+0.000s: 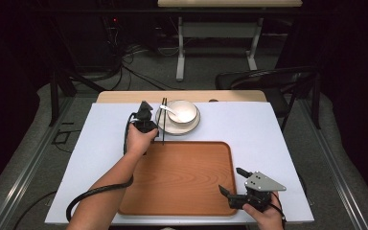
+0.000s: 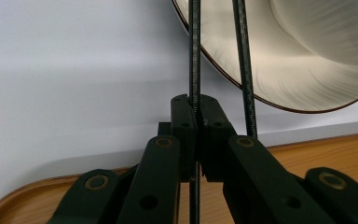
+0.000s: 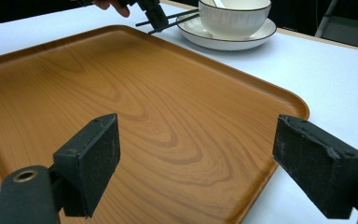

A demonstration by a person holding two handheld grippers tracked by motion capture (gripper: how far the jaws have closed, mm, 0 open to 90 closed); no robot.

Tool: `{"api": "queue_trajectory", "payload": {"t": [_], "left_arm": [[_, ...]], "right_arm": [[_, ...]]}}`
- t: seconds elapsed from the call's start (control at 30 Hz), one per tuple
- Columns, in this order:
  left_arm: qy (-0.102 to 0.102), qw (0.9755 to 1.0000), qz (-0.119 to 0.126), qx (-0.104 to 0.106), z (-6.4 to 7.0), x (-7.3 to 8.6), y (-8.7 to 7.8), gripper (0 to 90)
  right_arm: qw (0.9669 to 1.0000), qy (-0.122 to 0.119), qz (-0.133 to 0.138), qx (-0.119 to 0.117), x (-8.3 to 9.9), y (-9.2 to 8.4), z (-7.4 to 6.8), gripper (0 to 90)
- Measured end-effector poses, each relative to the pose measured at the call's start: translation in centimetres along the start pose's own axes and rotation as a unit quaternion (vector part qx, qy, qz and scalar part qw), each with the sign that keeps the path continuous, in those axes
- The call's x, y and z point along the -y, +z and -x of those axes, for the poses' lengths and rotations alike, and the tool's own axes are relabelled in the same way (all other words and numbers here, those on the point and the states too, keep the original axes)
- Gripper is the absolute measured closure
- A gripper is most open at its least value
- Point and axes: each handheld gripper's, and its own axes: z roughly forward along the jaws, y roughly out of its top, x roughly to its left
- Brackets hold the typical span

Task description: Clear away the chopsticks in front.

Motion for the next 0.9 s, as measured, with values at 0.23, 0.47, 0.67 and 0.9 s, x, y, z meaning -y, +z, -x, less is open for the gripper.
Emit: {"api": "queue_trajectory", "payload": {"t": [0.23,0.47,0.67,0.9], "left_arm": [[-0.011,0.9999,0.012,0.006,-2.0,0.4,-1.4,86.5],[-0.008,0.9995,0.024,0.017,-3.4,1.7,-3.5,86.5],[0.006,0.9988,0.032,0.036,-4.2,3.8,-5.8,86.4],[0.021,0.997,0.036,0.065,-5.3,6.7,-8.1,86.4]], "right_arm": [[1.0,0.0,0.001,0.001,0.0,0.0,0.0,14.6],[1.0,0.0,0.0,0.003,0.0,0.0,0.0,14.6],[1.0,0.001,0.0,0.004,0.0,0.0,0.0,14.6],[1.0,0.001,0.0,0.005,0.0,-0.1,-0.1,14.6]]}}
